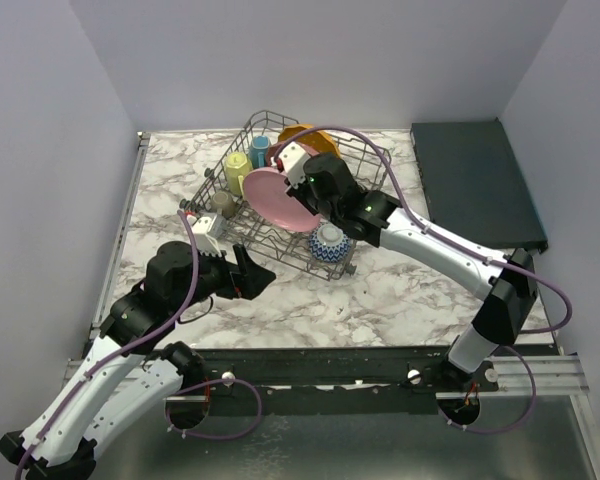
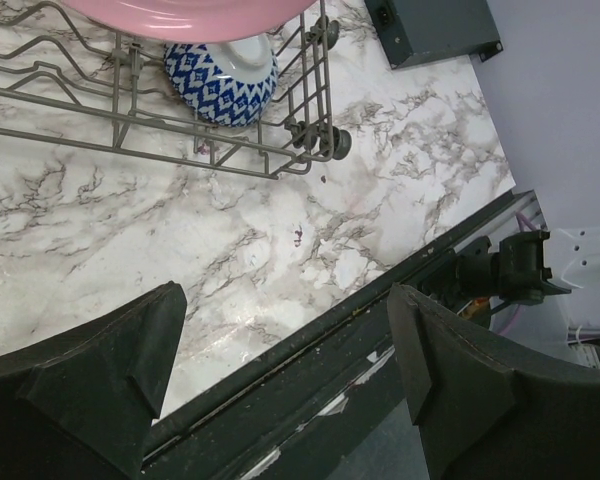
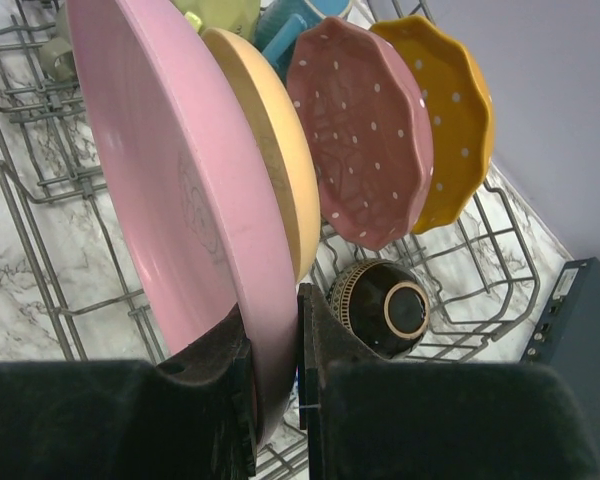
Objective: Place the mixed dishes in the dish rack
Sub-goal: Insert the plate into the dish rack.
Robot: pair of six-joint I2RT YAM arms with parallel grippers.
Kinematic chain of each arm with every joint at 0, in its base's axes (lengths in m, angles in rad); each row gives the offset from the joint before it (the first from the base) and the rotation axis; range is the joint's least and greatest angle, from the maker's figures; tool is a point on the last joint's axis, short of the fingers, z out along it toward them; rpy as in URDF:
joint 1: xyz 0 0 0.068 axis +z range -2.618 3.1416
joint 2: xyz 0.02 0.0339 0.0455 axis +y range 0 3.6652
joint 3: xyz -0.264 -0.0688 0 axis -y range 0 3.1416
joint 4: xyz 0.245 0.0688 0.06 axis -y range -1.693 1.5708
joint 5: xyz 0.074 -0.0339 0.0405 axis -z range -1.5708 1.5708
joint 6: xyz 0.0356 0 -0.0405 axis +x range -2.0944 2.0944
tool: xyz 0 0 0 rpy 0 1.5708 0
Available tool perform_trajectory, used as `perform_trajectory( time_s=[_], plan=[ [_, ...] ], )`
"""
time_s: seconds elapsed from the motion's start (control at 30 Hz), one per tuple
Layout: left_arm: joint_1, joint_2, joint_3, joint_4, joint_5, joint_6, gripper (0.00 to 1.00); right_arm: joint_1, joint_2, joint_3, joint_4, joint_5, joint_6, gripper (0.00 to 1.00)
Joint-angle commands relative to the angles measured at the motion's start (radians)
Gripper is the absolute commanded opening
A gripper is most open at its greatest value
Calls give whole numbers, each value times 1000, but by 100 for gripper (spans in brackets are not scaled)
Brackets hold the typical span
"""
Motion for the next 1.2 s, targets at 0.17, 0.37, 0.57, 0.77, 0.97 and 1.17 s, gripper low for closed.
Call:
perform_trajectory(
  time_s=[0.17, 0.37, 0.57, 0.77, 0.97, 1.17],
  plan=[
    [2, -7, -14, 24, 17, 16, 90, 5, 91, 34, 142, -13, -79, 0],
    [2, -10, -16, 26, 15, 16, 90, 5, 141, 44, 178, 1, -119, 0],
    [2, -10, -17, 26, 11, 18, 90, 5, 183, 53, 198, 14, -163, 0],
    [4, -10, -17, 27, 12, 19, 90, 3, 196, 51, 214, 13, -171, 0],
    [4, -11, -17, 27, 10, 18, 90, 3, 210, 41, 219, 16, -170, 0],
    [5, -9, -17, 27, 10, 18, 90, 3, 221, 26, 225, 16, -167, 0]
  ],
)
